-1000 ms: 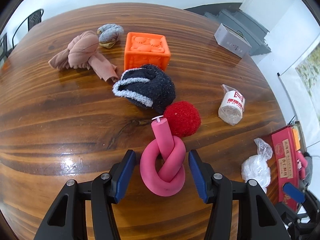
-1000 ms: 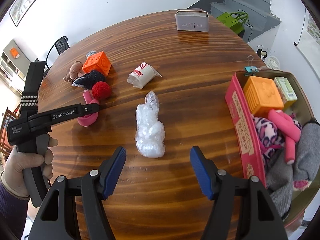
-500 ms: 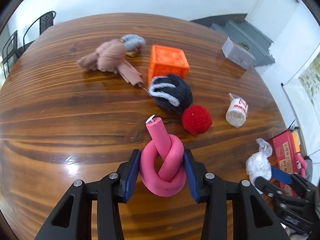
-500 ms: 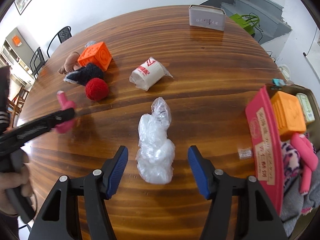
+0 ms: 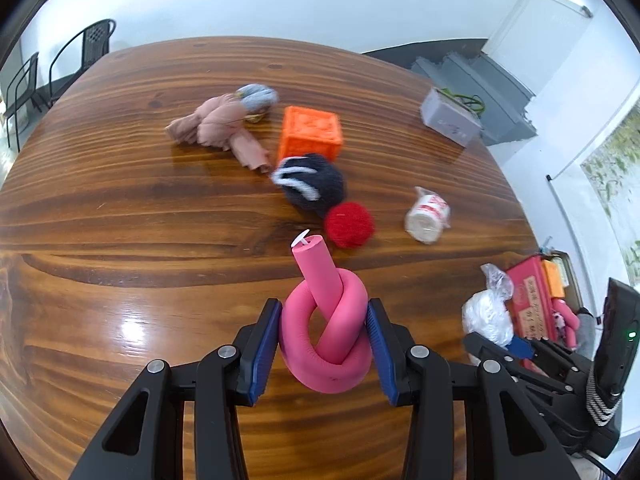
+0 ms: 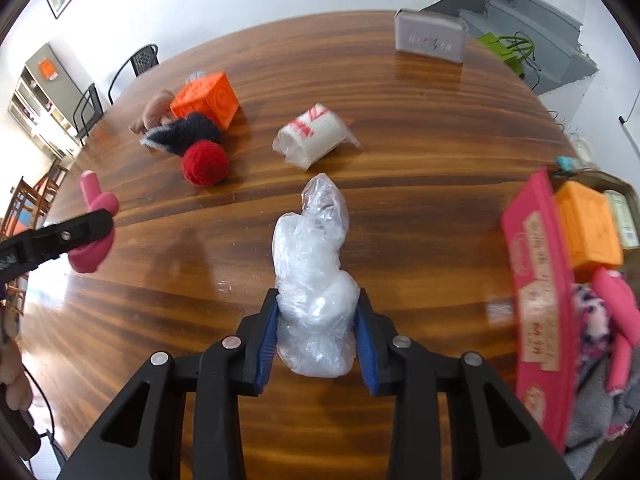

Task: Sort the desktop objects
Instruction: 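Carry both items to the box and release the plastic bag from the right tool, then lower the pink foam knot into the box and open the left tool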

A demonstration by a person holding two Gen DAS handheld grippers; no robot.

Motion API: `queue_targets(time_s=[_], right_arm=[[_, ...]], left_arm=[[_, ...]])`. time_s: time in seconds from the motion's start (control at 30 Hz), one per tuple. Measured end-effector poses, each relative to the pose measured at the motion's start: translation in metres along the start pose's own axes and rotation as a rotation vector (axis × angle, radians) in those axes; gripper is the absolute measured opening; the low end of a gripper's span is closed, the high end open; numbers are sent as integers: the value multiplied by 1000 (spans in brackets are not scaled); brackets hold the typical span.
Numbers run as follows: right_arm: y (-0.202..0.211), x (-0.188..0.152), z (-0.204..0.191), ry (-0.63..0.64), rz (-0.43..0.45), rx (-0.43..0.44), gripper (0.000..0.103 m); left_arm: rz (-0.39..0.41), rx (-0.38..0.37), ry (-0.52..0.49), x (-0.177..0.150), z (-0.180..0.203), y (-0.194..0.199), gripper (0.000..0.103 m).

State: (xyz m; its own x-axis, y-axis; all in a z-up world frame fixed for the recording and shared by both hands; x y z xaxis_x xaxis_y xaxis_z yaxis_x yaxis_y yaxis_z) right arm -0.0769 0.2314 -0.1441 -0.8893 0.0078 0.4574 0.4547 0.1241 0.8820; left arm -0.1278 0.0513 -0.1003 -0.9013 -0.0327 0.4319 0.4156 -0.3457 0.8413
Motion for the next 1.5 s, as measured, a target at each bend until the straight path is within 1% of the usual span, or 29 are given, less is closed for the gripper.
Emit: queue_targets(time_s=[0.07, 0.17, 0.3, 0.4, 0.5, 0.67, 0.83, 1.0, 1.13, 1.2, 1.27, 1.3, 1.33, 1.5], right_arm=[[16, -1, 10, -16, 27, -7, 38], [47, 1, 37, -59, 80, -34, 38], [89, 4, 86, -123, 153, -107, 38], [107, 3, 126, -166, 181, -173, 38], [102, 0, 152, -173, 164, -203, 38], [94, -4, 194, -183, 137, -251, 38], [70, -9, 206, -159, 77, -211, 38], [62, -6, 209, -116, 61, -195, 39], [62, -7, 214, -150, 51, -157, 44], [68, -7, 215, -170, 73, -115, 48], [81, -8, 214, -181, 111, -97, 57], [88, -9, 214, -187, 130, -89, 66], [96, -9, 215, -195, 154, -95, 70], [125, -13, 227, -262, 226, -110, 70]], left_arm=[[4, -16, -22, -2, 15, 3, 44], [7, -48, -52, -5, 40, 6, 44], [7, -95, -94, -12, 76, 8, 44], [0, -123, -112, -18, 97, 9, 44], [5, -129, -136, -23, 114, 11, 44], [9, -135, -148, -30, 130, 17, 44], [13, -131, -143, -37, 138, 22, 44], [16, -129, -137, -41, 143, 24, 44], [15, -139, -145, -43, 154, 25, 44], [16, -145, -159, -44, 162, 26, 44], [17, -154, -173, -44, 170, 28, 44], [18, -159, -185, -45, 176, 29, 44], [18, -164, -194, -45, 181, 29, 44], [6, -197, -245, -50, 207, 28, 44]])
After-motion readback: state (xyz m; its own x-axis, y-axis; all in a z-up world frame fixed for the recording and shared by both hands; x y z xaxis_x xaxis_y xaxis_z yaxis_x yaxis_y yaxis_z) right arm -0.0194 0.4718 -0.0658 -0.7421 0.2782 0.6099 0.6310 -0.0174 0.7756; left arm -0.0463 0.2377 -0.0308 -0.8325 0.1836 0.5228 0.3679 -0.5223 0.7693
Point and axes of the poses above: each gripper's, at about its wrist camera, not at the fingertips, and y roughly against the way its jaws point, z to its right, x to its top, the point moved 5 cm from there along -y, roughly the way its jaws point, and after that the axes turned 4 degrees about y, right-handed, at the moved point
